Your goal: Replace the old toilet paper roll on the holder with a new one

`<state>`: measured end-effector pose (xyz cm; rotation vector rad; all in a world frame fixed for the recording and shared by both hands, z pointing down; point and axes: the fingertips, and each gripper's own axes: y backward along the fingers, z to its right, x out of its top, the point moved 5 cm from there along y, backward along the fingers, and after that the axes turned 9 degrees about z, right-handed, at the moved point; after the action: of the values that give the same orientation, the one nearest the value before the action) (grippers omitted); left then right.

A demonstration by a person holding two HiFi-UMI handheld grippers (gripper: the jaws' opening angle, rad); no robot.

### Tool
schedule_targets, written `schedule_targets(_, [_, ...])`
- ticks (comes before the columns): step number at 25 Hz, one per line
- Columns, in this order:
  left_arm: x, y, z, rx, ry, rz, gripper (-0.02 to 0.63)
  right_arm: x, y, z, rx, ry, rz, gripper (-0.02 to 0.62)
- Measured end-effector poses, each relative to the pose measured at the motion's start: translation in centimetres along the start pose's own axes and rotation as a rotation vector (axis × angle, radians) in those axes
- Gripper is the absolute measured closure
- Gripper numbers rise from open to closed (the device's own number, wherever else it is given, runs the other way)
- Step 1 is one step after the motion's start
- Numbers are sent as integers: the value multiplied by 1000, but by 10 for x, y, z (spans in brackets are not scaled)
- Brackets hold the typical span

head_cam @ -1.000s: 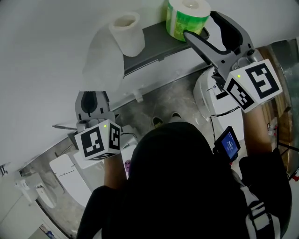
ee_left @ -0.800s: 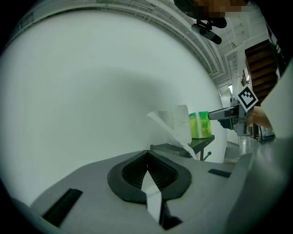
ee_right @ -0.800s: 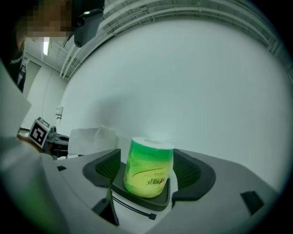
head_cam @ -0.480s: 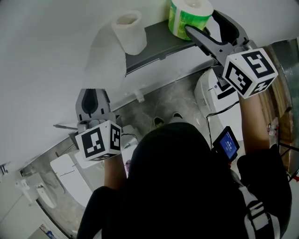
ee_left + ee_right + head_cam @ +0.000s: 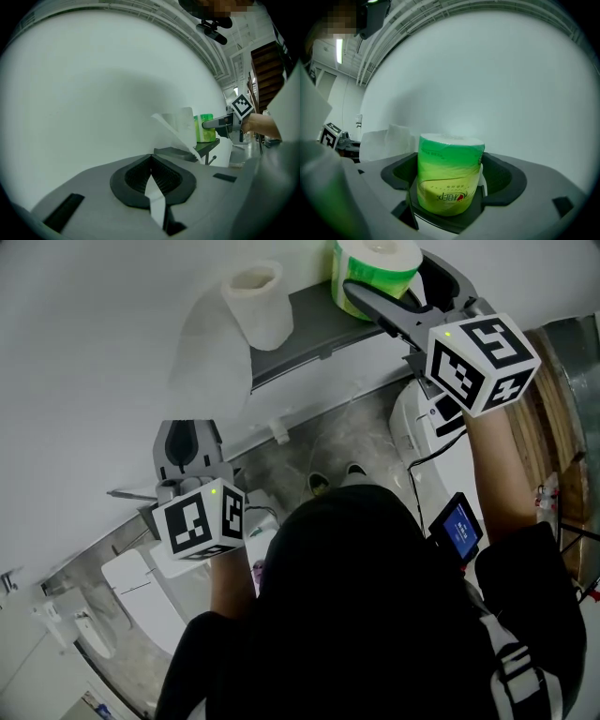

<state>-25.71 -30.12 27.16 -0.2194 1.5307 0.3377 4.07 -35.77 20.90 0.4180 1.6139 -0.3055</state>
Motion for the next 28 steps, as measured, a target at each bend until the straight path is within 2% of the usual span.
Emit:
schedule_targets(7, [0,-2,6,-6,-1,8,586,-1,-13,-5,38,-42,-7,179])
schedule_targets(15, [7,4,11,10,-3,13,586,12,-2,-6,87,-33,56,181])
schedule_targets(19, [5,3,8,13,-10,14,586,34,6,3,67,65,94,181])
schedule_targets(22, [6,3,4,18,-10,18,586,47,16,23,4,174,98,181])
schedule_targets(25, [3,2,0,21,-7,18,586,44,29,49,-81,281,63,181])
schedule_targets(28, [0,2,-3,20,-9,12,586,26,48,76,-178,412,-19,181])
